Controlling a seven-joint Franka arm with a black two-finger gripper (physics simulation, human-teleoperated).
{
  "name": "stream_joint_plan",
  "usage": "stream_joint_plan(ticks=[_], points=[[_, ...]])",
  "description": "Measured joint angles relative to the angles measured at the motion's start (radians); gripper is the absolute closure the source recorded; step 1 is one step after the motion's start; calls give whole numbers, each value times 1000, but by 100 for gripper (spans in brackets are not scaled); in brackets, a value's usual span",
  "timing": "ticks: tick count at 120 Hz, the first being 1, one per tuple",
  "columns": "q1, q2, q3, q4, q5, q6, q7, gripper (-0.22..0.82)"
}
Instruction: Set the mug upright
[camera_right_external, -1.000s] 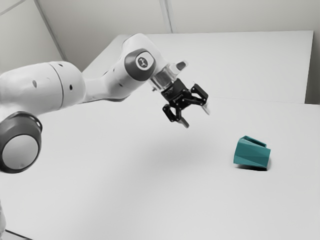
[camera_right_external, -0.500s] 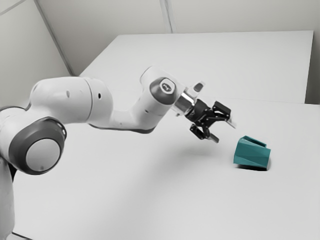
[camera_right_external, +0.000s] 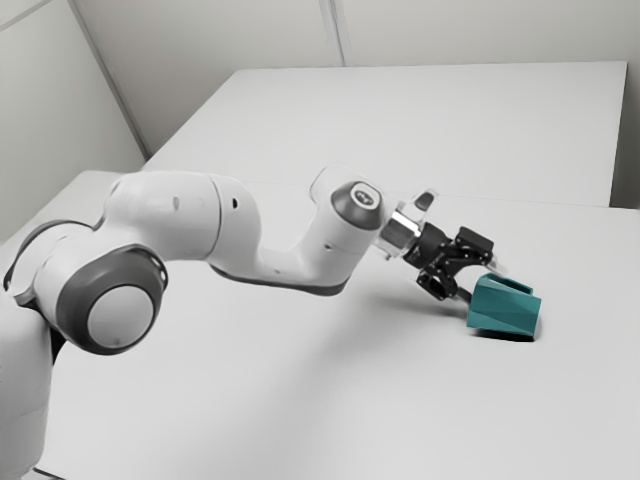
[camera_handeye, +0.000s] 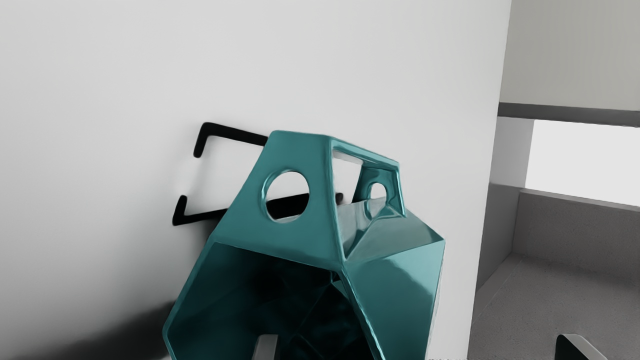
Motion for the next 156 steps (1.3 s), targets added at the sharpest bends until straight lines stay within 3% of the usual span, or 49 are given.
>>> stream_joint_plan(ticks=[35, 67, 105, 139, 156], points=[[1, 42, -22, 35, -36, -22, 79, 2], [17, 44, -35, 40, -54, -32, 135, 38], [18, 36, -45, 40, -56, -41, 187, 69], [20, 14, -49, 41, -49, -42, 231, 73], [20, -55, -44, 16, -26, -36, 243, 74]])
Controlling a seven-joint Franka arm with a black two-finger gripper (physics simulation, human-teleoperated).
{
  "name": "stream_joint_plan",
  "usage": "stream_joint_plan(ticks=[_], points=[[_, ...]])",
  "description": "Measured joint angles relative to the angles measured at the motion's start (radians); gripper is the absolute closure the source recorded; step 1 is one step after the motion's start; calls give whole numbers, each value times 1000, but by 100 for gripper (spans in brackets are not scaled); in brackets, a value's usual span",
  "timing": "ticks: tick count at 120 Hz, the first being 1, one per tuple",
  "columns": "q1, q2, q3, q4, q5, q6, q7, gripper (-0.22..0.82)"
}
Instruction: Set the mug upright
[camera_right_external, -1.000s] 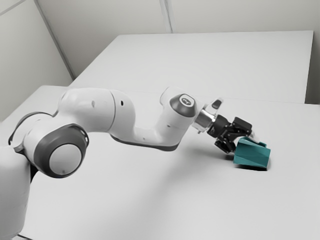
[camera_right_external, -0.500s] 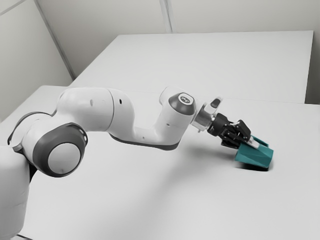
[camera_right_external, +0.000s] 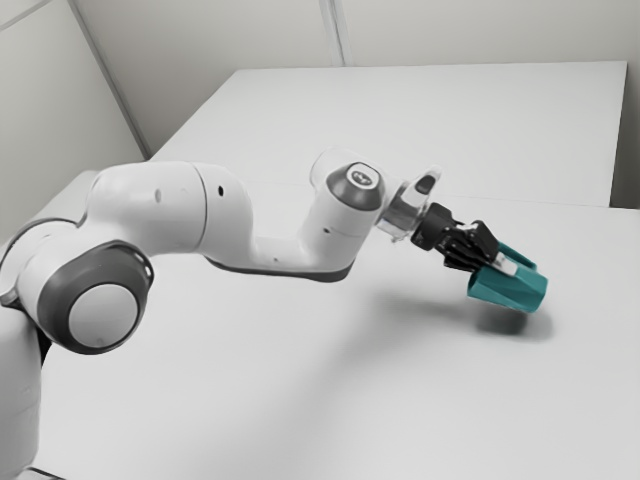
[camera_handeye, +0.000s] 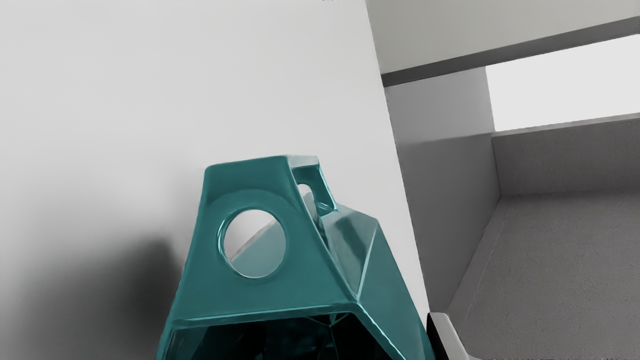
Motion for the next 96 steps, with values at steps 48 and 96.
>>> stream_joint_plan(ticks=[48, 96], points=[[107, -308, 7, -222, 754, -1, -235, 74], [231, -508, 6, -399, 1149, -127, -504, 73]])
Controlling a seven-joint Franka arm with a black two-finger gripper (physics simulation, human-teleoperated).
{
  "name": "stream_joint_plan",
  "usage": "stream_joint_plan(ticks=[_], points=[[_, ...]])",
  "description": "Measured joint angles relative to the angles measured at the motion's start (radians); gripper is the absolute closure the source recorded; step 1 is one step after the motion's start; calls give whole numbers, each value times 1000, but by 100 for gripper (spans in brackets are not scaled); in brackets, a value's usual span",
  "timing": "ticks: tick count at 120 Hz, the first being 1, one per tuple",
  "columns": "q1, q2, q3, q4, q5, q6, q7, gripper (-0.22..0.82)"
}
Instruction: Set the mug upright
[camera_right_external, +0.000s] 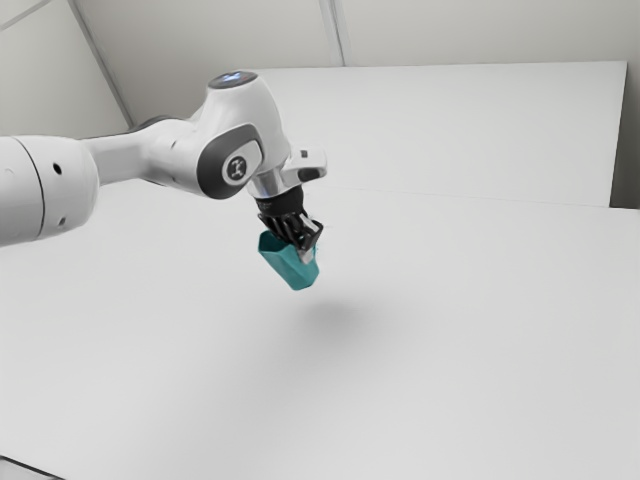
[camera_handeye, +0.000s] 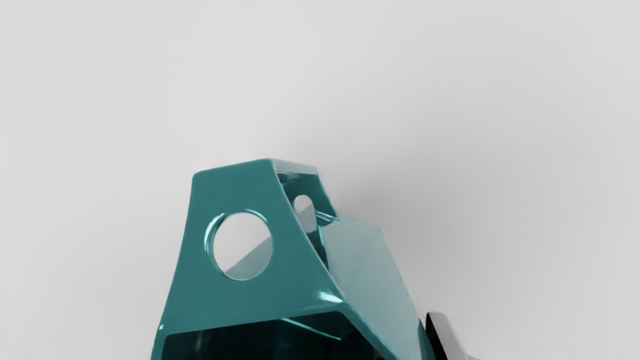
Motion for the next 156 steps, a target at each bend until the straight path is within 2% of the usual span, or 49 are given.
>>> stream_joint_plan(ticks=[44, 82, 156], points=[[59, -42, -5, -111, 110, 28, -129, 74], [71, -19, -5, -197, 123, 135, -196, 73], [88, 46, -3, -202, 151, 215, -259, 74]])
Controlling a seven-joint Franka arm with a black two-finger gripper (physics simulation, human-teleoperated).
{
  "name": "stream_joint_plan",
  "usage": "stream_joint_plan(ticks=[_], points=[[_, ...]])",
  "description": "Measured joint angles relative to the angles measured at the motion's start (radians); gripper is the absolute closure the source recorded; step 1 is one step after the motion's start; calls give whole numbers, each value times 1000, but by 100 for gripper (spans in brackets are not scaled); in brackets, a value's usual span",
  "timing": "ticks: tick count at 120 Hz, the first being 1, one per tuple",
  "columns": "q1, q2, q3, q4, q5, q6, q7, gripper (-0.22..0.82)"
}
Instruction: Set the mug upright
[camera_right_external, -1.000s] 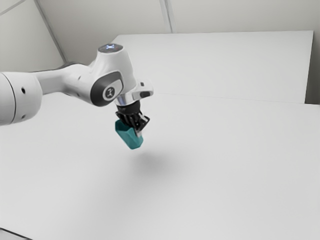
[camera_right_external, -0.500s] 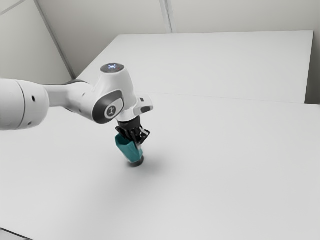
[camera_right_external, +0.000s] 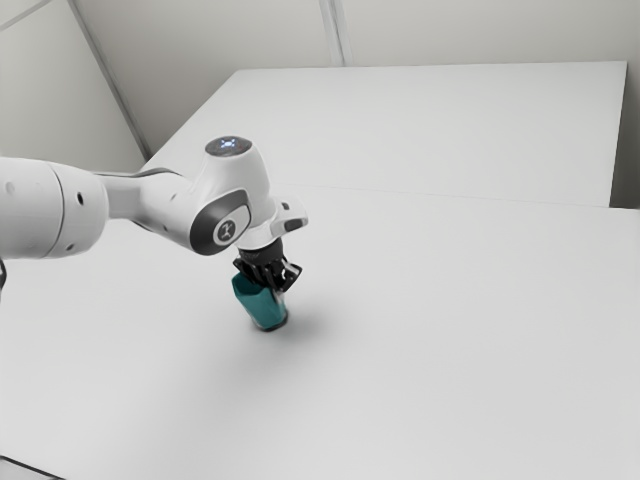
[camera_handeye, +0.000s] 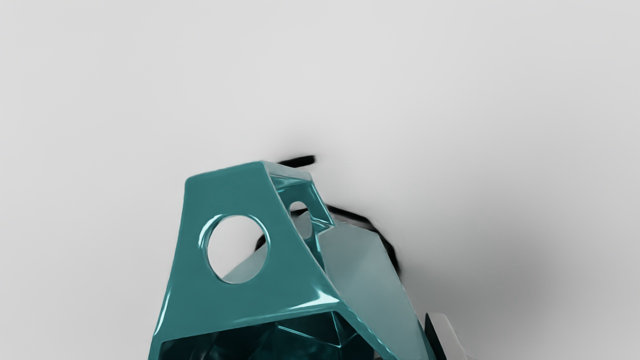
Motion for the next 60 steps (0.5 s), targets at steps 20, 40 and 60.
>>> stream_joint_plan(ticks=[20, 40, 60], points=[[0, -1, 0, -2, -1, 2, -5, 50], [1, -69, -8, 0, -1, -30, -8, 23], [-4, -161, -23, 33, -5, -115, -11, 10]])
